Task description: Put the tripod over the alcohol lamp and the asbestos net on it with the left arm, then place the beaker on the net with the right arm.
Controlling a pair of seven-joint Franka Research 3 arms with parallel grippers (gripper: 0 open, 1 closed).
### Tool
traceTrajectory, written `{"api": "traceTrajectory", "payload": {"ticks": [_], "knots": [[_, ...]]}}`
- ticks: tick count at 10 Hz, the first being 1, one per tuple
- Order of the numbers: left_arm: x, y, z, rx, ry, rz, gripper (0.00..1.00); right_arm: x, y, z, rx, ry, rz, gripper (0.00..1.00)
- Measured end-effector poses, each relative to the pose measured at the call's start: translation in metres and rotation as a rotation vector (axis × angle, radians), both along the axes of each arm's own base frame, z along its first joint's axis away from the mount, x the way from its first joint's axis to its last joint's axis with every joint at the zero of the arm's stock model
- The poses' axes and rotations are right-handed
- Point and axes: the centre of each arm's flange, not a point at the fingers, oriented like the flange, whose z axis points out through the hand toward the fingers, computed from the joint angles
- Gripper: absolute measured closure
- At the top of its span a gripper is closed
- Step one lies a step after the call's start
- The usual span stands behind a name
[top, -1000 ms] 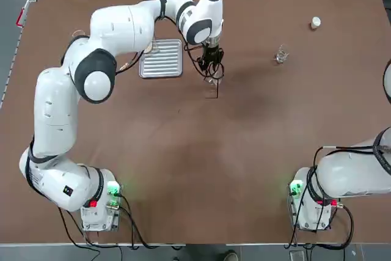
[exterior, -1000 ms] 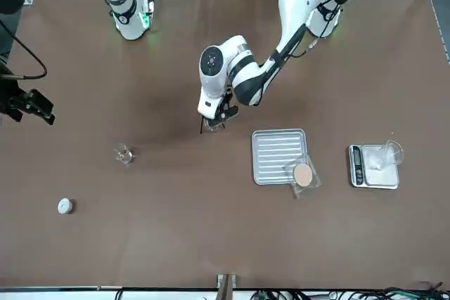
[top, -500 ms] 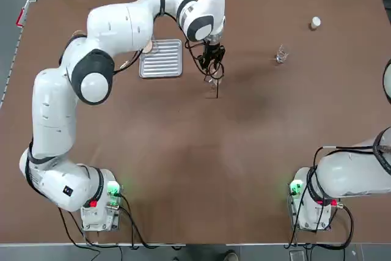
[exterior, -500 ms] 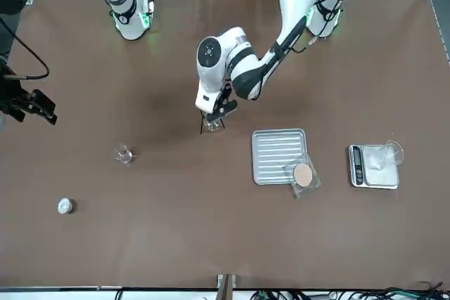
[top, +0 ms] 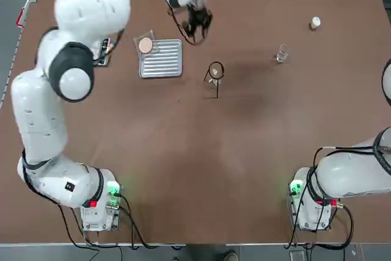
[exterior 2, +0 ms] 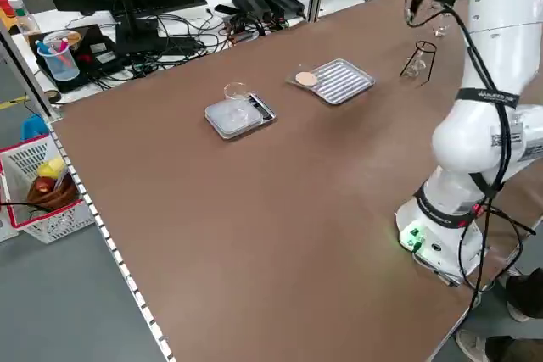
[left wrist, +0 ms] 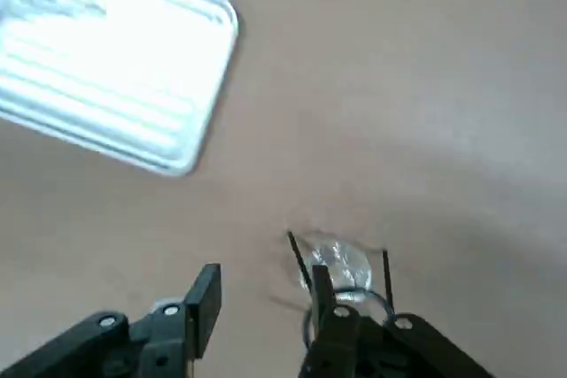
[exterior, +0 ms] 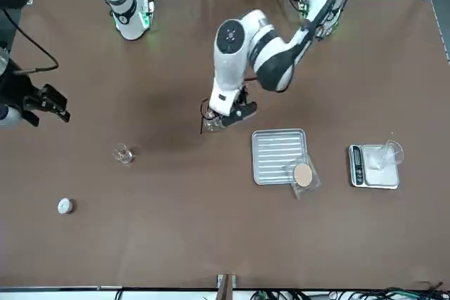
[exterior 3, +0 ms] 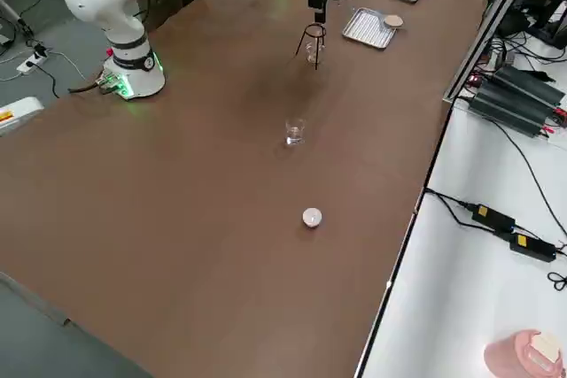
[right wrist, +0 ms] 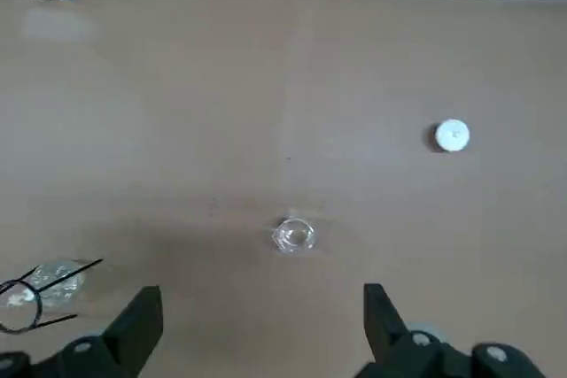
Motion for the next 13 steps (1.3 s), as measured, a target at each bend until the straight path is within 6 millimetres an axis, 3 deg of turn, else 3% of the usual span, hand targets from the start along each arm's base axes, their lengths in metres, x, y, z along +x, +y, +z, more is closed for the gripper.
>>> {"api": "traceTrajectory", "payload": {"ticks": [1,3,5,7,10,13], "knots": [[0.021,0.03,0.007,-0.004,0.0,-0.016,0.5,0.002,0.003,0.004,0.036,-0.032,0.037,0.0],[0.058,0.093,-0.001,-0.018,0.03,-0.068,0.48,0.008,0.002,0.01,0.079,-0.117,0.159,0.0],[0.092,0.164,0.005,-0.071,0.036,-0.113,0.48,0.018,-0.008,0.004,0.117,-0.206,0.316,0.0],[0.119,0.226,0.006,-0.088,0.016,-0.191,0.47,0.037,-0.03,-0.029,0.13,-0.311,0.523,0.0],[0.14,0.302,-0.009,-0.098,0.021,-0.335,0.44,0.063,-0.074,-0.098,0.161,-0.453,0.829,0.0],[0.146,0.332,-0.046,-0.238,0.078,-0.434,0.33,0.071,-0.116,-0.145,0.161,-0.633,1.073,0.0]]}}
